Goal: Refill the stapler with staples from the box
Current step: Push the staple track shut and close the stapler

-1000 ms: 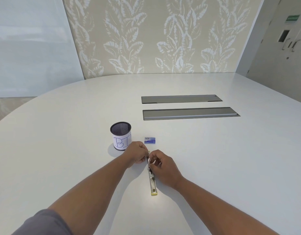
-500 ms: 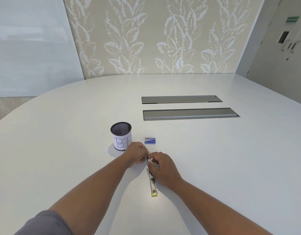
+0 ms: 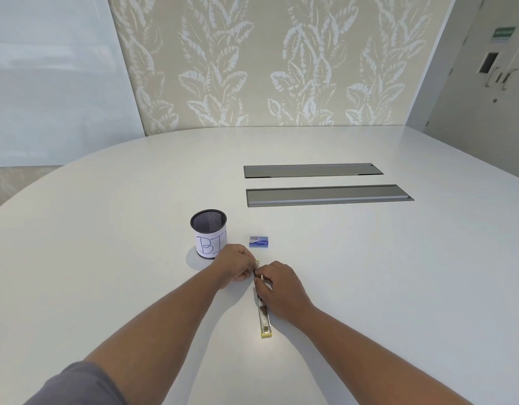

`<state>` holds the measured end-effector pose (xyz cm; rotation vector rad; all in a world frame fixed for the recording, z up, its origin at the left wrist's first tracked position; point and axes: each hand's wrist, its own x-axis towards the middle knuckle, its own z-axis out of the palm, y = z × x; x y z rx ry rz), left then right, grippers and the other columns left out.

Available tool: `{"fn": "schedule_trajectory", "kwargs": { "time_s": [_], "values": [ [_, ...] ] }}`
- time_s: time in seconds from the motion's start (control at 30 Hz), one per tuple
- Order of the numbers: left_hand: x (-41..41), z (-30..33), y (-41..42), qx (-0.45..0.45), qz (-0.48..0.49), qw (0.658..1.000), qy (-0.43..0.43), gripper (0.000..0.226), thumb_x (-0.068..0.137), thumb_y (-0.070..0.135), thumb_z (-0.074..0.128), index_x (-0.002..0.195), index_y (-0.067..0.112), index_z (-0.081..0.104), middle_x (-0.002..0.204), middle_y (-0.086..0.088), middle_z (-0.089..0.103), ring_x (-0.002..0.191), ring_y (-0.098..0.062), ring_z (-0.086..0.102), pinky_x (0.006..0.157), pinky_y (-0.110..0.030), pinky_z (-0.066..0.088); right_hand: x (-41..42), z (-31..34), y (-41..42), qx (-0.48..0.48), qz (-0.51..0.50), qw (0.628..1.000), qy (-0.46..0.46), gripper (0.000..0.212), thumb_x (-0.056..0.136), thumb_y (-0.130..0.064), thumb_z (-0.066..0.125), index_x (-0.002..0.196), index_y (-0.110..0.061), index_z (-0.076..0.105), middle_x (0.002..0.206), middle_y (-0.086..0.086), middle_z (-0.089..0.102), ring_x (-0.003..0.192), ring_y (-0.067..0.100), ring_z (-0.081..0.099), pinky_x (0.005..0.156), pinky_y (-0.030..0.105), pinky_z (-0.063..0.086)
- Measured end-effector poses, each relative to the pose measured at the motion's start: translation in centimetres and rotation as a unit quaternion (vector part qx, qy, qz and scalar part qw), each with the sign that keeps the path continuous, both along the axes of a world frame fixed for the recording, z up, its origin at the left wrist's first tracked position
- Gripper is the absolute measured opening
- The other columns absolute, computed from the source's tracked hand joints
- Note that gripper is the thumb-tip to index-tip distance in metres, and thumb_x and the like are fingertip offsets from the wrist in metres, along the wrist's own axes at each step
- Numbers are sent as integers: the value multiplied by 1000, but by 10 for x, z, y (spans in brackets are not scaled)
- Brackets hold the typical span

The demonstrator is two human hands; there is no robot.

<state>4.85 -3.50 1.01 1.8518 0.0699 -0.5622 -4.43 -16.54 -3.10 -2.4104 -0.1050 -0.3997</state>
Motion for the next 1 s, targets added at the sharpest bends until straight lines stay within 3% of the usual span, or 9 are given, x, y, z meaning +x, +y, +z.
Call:
{"fn": "schedule_trajectory", "kwargs": {
  "time_s": [0.33, 0.5, 0.67, 0.9, 1.0],
  "values": [
    [1, -1, 0, -10, -6, 1000, 3, 15, 82, -6, 74, 79, 7, 66, 68, -10, 63, 58, -17, 59, 55, -22, 57, -2, 1, 3, -20, -5, 1000, 2, 18, 95, -21, 57, 96, -12, 72, 81, 2, 54, 85, 29, 54, 78, 38, 46],
    [-2, 0, 1, -21, -7, 1000, -3, 18, 84, -7, 72, 77, 6, 63, 68, -11, 62, 55, -17, 57, 45, -18, 52, -2, 0, 4, -38, -11, 999, -15, 18, 95, -18, 59, 97, -9, 74, 79, 8, 55, 80, 33, 53, 74, 35, 43],
    [-3, 0, 2, -28, -8, 1000, -4, 16, 86, -6, 72, 79, 5, 63, 68, -10, 63, 58, -16, 58, 45, -17, 52, -2, -2, 3, -34, -11, 999, -10, 20, 96, -19, 58, 104, -11, 75, 85, 9, 59, 85, 32, 54, 77, 37, 46],
    [0, -6, 3, -25, -8, 1000, -14, 17, 86, -8, 70, 76, 5, 64, 69, -12, 65, 58, -17, 60, 51, -19, 56, 1, -5, -1, -6, -12, 999, 37, 35, 96, -32, 55, 129, -25, 64, 91, -5, 53, 93, 17, 50, 79, 30, 42],
    [0, -8, 4, -22, -9, 1000, -19, 15, 85, -8, 70, 78, 4, 65, 69, -12, 66, 59, -17, 61, 52, -20, 57, 3, -7, -3, 10, -20, 999, 34, 37, 95, -37, 57, 129, -25, 60, 92, -13, 51, 91, 10, 47, 78, 25, 37]
  ]
}}
